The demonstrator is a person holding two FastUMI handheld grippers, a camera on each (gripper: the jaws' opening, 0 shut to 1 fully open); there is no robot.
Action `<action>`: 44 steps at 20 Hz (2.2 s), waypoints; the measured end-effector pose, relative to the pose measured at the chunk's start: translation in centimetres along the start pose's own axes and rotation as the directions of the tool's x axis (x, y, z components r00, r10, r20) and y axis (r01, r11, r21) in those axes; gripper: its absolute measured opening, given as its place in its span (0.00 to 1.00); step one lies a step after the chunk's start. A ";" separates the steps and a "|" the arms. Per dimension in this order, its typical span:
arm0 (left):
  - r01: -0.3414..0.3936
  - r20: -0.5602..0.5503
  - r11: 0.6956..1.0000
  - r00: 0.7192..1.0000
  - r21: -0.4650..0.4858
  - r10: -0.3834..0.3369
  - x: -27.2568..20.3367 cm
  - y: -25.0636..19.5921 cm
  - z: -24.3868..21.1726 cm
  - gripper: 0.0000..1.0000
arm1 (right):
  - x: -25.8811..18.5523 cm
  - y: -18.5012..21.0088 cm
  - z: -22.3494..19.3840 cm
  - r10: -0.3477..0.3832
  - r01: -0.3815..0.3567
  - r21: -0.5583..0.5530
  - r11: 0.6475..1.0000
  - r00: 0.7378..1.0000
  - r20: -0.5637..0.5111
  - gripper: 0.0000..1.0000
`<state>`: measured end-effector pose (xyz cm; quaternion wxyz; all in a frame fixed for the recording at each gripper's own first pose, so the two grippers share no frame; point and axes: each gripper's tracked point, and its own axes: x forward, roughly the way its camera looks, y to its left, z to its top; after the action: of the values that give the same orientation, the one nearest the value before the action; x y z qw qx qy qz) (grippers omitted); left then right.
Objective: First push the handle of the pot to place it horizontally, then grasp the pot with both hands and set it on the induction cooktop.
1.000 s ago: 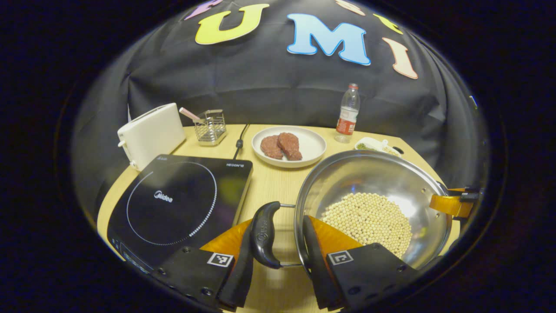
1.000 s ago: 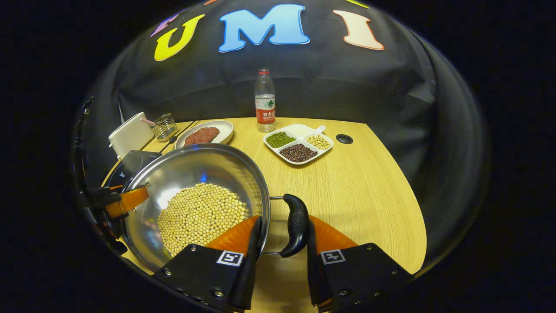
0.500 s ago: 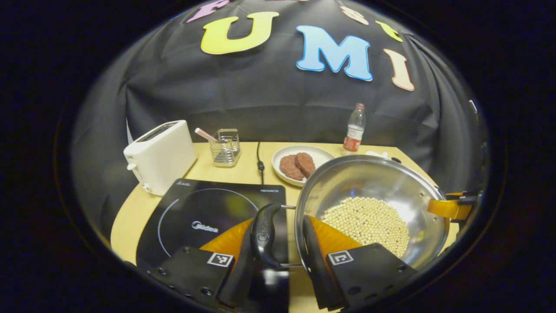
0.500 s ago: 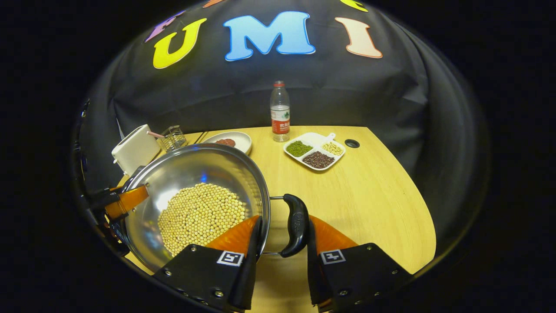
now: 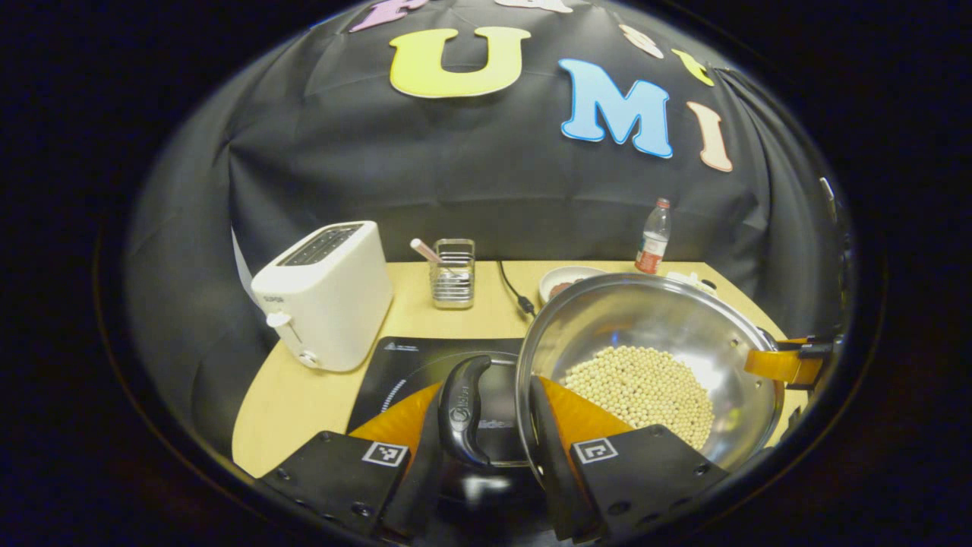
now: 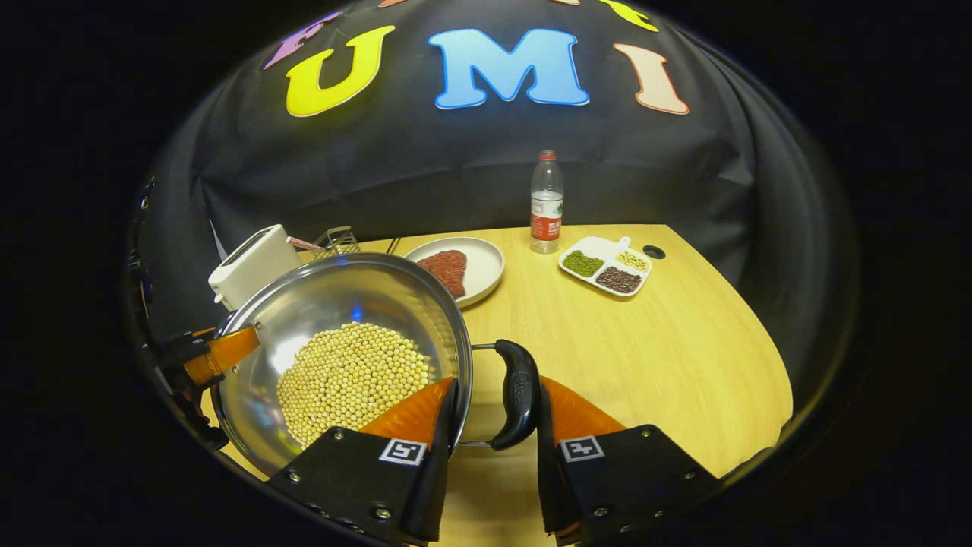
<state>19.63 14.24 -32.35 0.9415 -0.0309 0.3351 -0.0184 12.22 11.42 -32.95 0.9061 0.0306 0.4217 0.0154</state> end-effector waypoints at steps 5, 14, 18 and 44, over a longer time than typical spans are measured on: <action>-0.014 -0.010 1.000 1.000 -0.004 0.014 0.1 6.1 -0.5 0.64 | 0.8 5.5 0.2 0.010 -0.009 -0.014 1.000 1.000 0.009 0.49; -0.050 -0.032 0.998 0.998 -0.040 0.049 1.2 13.6 -2.1 0.60 | 3.1 12.0 0.2 0.048 -0.047 -0.052 0.998 0.999 0.009 0.49; -0.045 -0.057 0.998 0.997 -0.045 0.042 2.0 13.8 -3.0 0.65 | 3.7 12.2 -0.4 0.036 -0.036 -0.044 0.998 0.999 -0.006 0.49; -0.124 0.532 0.992 0.838 -0.033 0.123 -23.8 -10.1 13.5 1.00 | -22.0 -9.4 10.2 0.066 0.030 -0.165 0.986 0.834 0.548 0.97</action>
<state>9.59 6.09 -6.16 0.9967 -0.0118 0.0620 0.0510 5.89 0.40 -10.31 0.9882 -0.0382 0.1398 0.0498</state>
